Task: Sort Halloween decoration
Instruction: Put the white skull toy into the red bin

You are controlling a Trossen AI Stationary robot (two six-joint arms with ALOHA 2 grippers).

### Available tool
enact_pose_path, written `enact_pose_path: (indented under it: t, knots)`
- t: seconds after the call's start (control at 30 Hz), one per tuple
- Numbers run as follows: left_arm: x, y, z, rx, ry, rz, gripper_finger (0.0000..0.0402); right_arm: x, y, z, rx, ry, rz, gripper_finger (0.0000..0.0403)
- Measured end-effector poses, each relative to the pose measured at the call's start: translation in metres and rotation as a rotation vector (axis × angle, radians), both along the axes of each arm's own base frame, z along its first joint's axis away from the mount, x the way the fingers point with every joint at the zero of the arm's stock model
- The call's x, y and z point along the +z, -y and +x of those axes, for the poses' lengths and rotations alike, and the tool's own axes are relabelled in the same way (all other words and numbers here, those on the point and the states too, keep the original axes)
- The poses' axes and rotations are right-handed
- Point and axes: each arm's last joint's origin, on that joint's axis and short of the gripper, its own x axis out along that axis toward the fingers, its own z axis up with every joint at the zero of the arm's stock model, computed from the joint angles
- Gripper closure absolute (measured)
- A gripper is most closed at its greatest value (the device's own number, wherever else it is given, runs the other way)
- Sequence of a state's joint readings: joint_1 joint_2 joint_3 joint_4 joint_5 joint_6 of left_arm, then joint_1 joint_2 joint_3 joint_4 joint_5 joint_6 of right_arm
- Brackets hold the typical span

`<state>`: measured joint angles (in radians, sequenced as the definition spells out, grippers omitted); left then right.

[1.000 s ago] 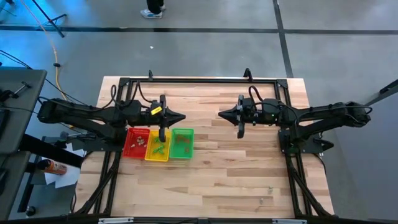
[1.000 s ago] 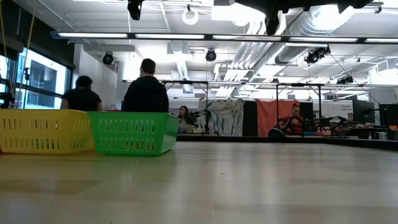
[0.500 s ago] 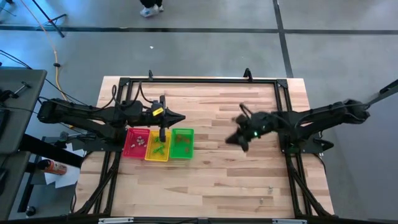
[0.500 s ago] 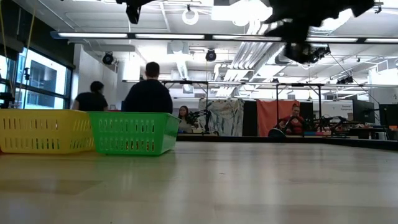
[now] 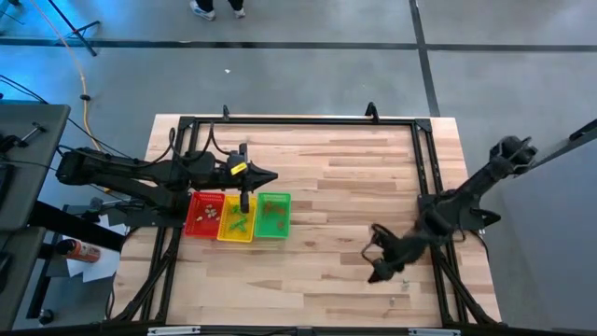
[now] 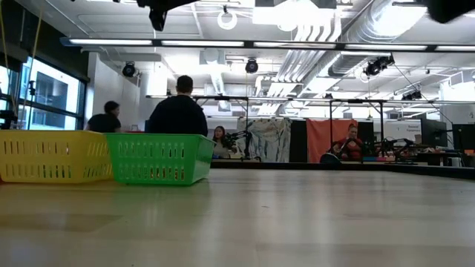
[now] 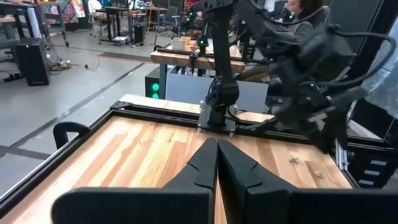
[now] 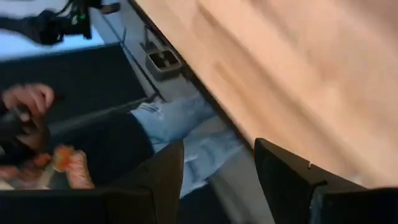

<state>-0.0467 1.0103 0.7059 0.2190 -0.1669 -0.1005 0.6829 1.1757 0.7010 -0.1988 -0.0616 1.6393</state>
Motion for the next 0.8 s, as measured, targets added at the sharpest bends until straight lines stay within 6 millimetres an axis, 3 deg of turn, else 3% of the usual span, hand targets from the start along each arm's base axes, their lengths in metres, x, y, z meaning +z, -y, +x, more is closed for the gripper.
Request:
enact_pose_path:
  t: [0.27,0.4,0.6,0.8]
  knots:
    - [-0.002,0.000,0.000,0.000,-0.025,0.000,0.0401,-0.027,-0.050,-0.016,-0.064,-0.385,0.260,0.0212]
    - [-0.002,0.000,0.000,0.000,-0.025,0.000,0.0401,-0.036,-0.071,-0.030,-0.136,-0.497,0.320,0.0212]
    - [-0.003,0.000,0.000,-0.002,-0.033,0.026,0.0401,-0.046,-0.089,-0.027,-0.117,-0.701,0.209,0.0212]
    - [-0.004,0.000,0.000,-0.003,-0.044,0.038,0.0401,-0.055,-0.088,-0.011,-0.228,-0.794,0.082,0.0212]
